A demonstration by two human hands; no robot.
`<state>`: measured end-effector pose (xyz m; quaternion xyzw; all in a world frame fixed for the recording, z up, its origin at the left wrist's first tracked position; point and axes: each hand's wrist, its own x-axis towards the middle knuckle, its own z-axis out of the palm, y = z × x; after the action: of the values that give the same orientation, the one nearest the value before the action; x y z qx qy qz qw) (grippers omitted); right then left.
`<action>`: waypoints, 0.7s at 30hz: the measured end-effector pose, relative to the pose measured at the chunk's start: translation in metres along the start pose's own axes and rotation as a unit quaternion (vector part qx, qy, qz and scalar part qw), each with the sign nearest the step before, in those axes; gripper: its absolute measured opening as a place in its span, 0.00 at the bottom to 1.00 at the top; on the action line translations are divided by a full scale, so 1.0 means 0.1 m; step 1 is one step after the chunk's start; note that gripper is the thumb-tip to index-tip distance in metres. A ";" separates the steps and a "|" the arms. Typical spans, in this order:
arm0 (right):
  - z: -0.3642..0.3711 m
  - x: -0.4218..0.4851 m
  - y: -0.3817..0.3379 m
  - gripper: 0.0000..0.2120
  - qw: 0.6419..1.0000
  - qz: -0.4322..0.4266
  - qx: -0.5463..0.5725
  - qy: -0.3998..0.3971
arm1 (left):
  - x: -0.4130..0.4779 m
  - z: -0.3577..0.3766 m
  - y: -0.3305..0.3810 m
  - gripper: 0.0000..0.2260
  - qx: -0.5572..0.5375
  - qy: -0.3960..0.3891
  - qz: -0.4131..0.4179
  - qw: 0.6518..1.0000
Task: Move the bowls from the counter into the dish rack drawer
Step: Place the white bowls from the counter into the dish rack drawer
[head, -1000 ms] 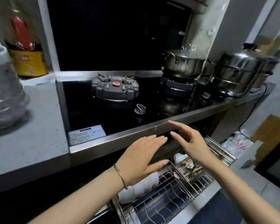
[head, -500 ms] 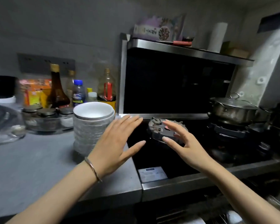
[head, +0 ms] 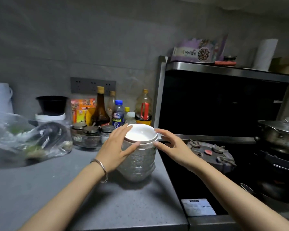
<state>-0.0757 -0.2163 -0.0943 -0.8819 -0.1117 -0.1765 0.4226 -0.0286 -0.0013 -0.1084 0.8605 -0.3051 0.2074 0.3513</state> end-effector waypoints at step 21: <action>-0.22 -0.04 -0.40 0.09 0.993 -0.085 0.005 0.086 | 0.20 -0.13 0.40 0.21 -0.252 0.092 0.039 0.963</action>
<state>-0.0979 -0.2090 -0.0545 -0.8489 -0.1502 -0.2859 0.4183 -0.0428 -0.0224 -0.0687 0.7093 -0.3470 0.2153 0.5746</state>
